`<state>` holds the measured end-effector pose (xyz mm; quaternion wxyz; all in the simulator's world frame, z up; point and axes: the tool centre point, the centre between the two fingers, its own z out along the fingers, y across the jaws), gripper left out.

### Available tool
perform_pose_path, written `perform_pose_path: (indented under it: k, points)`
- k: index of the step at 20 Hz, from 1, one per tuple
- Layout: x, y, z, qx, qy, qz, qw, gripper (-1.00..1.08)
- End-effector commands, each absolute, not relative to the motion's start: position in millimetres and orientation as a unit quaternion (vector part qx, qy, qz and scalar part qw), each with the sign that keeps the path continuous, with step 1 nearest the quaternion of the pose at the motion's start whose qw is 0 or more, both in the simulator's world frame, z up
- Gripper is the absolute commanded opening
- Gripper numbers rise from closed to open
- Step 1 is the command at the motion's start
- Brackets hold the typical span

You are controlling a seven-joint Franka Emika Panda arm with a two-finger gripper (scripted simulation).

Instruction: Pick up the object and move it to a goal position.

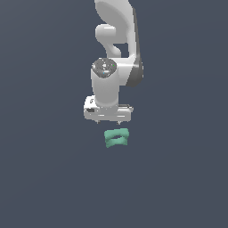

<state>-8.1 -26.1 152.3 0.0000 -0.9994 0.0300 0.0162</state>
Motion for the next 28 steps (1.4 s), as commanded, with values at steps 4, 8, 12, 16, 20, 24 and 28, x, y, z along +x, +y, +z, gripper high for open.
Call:
perform_pose_path:
  k: [4, 8, 12, 16, 20, 24, 28]
  points:
    - [-8.4, -27.3, 152.5, -0.999, 0.032, 0.016, 0.004, 1.00]
    - [-8.2, -27.0, 152.4, -0.999, 0.035, 0.016, 0.003, 1.00]
    - [-7.4, -26.2, 152.2, -0.999, 0.050, 0.016, 0.003, 1.00]
    - [-6.1, -25.0, 151.8, -0.997, 0.074, 0.016, 0.003, 1.00]
    - [-4.3, -23.1, 151.3, -0.994, 0.107, 0.015, 0.002, 1.00]
    - [-1.9, -20.8, 150.7, -0.989, 0.150, 0.015, 0.002, 1.00]
    - [0.8, -17.9, 150.0, -0.980, 0.200, 0.014, 0.001, 1.00]
